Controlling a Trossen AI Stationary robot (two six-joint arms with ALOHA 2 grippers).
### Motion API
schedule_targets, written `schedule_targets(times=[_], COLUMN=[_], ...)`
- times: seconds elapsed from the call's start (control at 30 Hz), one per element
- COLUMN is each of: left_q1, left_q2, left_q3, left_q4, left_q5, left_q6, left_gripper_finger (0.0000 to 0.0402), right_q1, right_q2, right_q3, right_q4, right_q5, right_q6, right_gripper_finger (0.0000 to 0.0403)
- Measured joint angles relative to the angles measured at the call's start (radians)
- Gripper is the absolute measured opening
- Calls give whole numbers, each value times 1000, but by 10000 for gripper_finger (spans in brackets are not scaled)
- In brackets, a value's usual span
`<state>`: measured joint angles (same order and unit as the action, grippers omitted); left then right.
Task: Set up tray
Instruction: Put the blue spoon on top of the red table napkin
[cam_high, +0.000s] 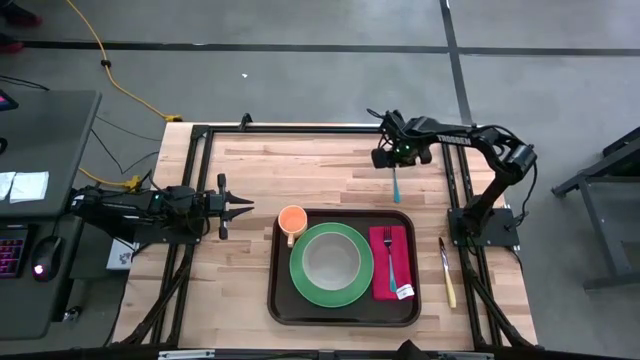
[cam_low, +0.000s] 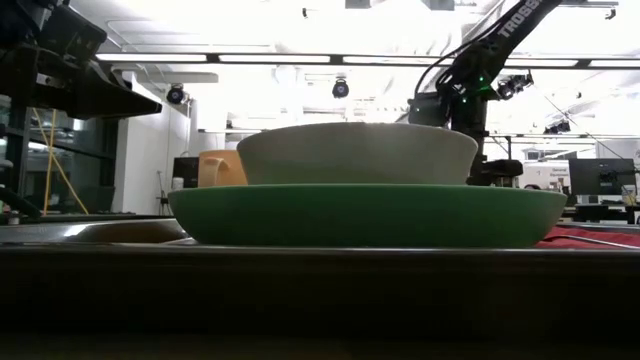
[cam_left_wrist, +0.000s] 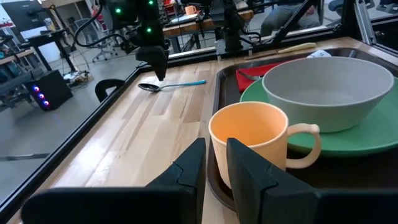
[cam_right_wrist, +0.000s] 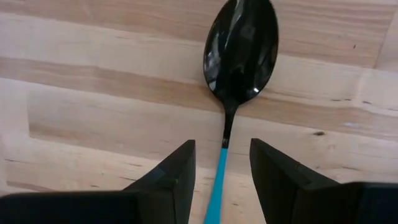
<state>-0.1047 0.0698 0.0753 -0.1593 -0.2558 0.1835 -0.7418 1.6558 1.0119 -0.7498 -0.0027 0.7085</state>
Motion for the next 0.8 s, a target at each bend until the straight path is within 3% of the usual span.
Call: schedule_targets(times=[0.8], left_q1=[0], left_q2=[0], left_q3=[0], left_q4=[0], left_q5=[0], left_q6=[3], left_gripper_finger=[97], right_q1=[18], right_q2=[2], right_q3=[1], right_q4=[-7], right_q5=[-87], right_q6=[0], right_gripper_finger=[130])
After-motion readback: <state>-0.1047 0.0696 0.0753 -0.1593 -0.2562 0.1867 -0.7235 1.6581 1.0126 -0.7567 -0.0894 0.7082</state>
